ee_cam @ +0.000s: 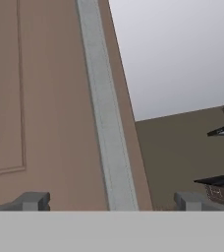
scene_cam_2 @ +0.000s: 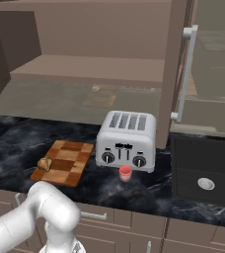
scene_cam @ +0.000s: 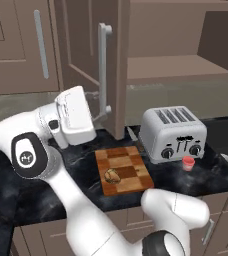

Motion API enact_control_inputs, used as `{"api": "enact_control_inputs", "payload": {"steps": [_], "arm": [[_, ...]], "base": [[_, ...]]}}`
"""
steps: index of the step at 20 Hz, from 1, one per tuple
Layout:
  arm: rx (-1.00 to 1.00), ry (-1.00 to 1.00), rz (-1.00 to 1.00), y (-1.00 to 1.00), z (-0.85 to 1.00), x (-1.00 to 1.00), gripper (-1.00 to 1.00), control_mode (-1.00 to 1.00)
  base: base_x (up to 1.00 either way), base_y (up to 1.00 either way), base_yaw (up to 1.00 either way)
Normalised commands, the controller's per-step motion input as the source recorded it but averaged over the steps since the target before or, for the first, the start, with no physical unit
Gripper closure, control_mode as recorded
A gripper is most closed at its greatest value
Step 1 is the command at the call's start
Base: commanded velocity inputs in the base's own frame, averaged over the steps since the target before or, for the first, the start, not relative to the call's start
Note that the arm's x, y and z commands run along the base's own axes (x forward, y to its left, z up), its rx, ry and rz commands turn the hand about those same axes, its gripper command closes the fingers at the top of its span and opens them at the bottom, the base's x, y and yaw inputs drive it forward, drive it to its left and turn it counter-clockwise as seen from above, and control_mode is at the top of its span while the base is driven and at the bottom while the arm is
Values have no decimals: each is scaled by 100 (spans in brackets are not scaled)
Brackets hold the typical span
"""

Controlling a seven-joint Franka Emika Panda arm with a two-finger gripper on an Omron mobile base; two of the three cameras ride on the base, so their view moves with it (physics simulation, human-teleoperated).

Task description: Pick the bread, place it on the cutting board, pick the jam, place it on the counter, and close the cabinet.

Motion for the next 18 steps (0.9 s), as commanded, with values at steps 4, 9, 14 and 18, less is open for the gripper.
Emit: {"api": "enact_control_inputs", "payload": {"steps": [4, 9, 14, 18], "arm": [[0, 1, 2, -46, 1, 0, -100, -100], [0, 1, 0, -45, 9, 0, -100, -100], [0, 0, 0, -41, 1, 0, -100, -100], [0, 0, 0, -58, 1, -2, -100, -100]], "base": [[0, 0, 0], [0, 0, 0], [0, 0, 0], [0, 0, 0]]}}
